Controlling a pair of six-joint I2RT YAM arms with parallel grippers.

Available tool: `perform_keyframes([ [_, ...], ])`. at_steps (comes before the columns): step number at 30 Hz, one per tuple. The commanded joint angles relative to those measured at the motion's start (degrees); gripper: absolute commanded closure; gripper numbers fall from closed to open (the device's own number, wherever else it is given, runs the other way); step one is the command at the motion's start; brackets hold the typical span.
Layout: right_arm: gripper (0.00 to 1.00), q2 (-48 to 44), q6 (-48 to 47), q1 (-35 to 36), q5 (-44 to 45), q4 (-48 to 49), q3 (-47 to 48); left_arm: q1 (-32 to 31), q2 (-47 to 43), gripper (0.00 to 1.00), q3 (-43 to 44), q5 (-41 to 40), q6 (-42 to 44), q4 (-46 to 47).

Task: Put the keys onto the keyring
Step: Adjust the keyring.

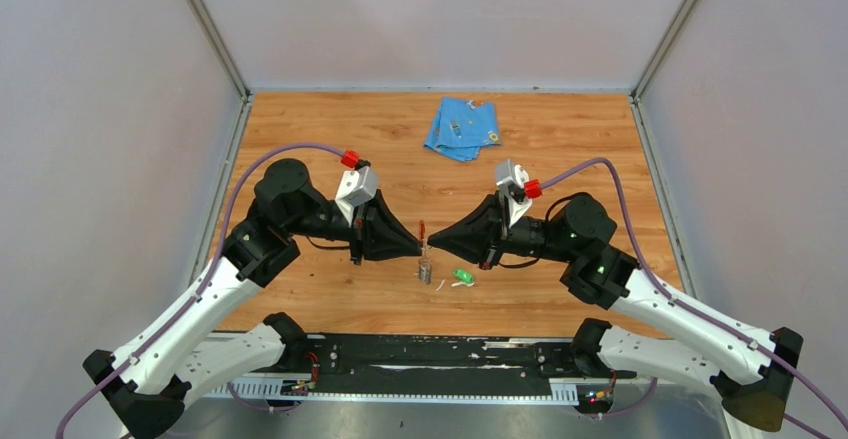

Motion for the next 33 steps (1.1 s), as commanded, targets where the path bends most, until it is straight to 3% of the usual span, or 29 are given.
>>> perform_keyframes([
  [1,1.00,0.0,0.4,0.4,0.4,3.5,-0.6,0.3,-0.3,0.84,-1.5,-0.9,-2.3,2.3],
  [6,1.00,0.0,0.5,0.4,0.2,3.4,-0.7,0.2,-0.1,0.85,-1.9,-0.6,-2.4,2.9],
  [9,1.00,0.3,0.5,0.4,-0.2,3.3,-0.6,0.3,0.0,1.00,-1.9,-1.0,-2.7,3.9],
  [14,1.00,0.7,-0.2,0.4,-2.7,0.9,0.2,0.3,0.3,1.00,-0.2,-0.1,0.0,2.4],
  [16,0.98,0.9,-1.7,0.4,-3.4,-2.9,1.8,0.3,0.4,1.00,1.9,0.3,6.5,-2.2],
  [19,0.80,0.0,-5.2,0.4,-3.6,-9.1,4.6,-0.2,0.3,1.00,5.4,-0.5,22.1,-12.4],
  [22,0.68,-1.4,-8.9,0.3,-2.1,-14.6,6.9,-1.6,-0.3,1.00,7.7,-3.1,36.6,-19.8],
  [25,0.64,-2.1,-12.0,0.3,-0.7,-19.2,9.1,-3.1,-2.1,1.00,7.3,-6.2,46.9,-21.4],
  [33,0.62,-3.0,-16.1,0.3,0.7,-24.6,11.3,-6.5,-5.3,1.00,6.7,-9.7,64.3,-22.6],
])
